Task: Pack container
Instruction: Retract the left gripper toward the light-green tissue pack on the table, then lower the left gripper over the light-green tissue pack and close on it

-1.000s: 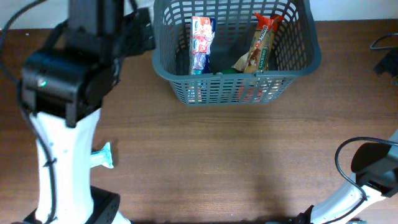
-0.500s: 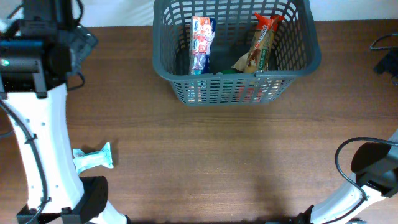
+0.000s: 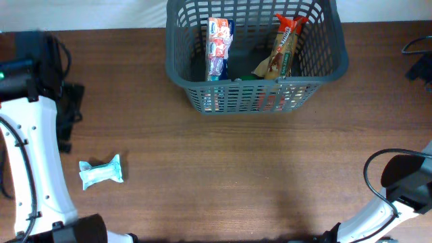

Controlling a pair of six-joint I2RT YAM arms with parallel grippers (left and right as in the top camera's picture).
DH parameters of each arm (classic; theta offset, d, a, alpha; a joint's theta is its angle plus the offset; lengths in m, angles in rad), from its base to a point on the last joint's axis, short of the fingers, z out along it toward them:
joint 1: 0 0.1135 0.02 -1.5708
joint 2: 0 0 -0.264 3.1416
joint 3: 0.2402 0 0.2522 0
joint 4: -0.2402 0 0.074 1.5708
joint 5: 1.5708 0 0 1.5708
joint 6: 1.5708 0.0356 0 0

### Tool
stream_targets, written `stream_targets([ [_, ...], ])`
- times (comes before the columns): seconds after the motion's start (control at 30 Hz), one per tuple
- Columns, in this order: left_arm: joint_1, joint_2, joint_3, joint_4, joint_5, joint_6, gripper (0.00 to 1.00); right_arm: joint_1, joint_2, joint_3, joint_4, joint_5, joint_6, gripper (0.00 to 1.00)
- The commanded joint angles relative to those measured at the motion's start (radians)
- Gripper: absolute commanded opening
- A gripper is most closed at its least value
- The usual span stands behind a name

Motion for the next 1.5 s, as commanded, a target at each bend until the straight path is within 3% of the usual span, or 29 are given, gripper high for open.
stream_targets([
  [0.0, 0.045, -0.045, -0.149, 0.035, 0.07, -0.122, 0.99, -0.006, -0.006, -0.004, 0.002, -0.002, 0.012, 0.99],
  [0.13, 0.073, -0.045, -0.325, 0.15, 0.08, -0.121, 0.99, -0.006, -0.006, -0.004, 0.002, -0.002, 0.012, 0.99],
  [0.3, 0.08, -0.045, -0.564, 0.376, 0.113, -0.024, 0.99, -0.006, -0.006, -0.004, 0.001, -0.002, 0.012, 0.99],
  [0.6, 0.08, -0.113, -0.76, 0.517, 0.116, 0.073, 0.99, -0.006, -0.006, -0.004, 0.002, -0.002, 0.011, 0.99],
  [0.73, 0.08, -0.179, -0.816, 0.52, 0.11, 0.002, 0.99, -0.006, -0.006, -0.004, 0.002, -0.002, 0.012, 0.99],
  [1.1, 0.08, -0.208, -0.931, 0.701, 0.142, -0.003, 0.99, -0.006, -0.006, -0.004, 0.002, -0.002, 0.012, 0.99],
  [1.47, 0.08, -0.207, -0.949, 0.671, 0.013, -0.227, 0.99, -0.006, -0.006, -0.004, 0.001, -0.002, 0.012, 0.99],
])
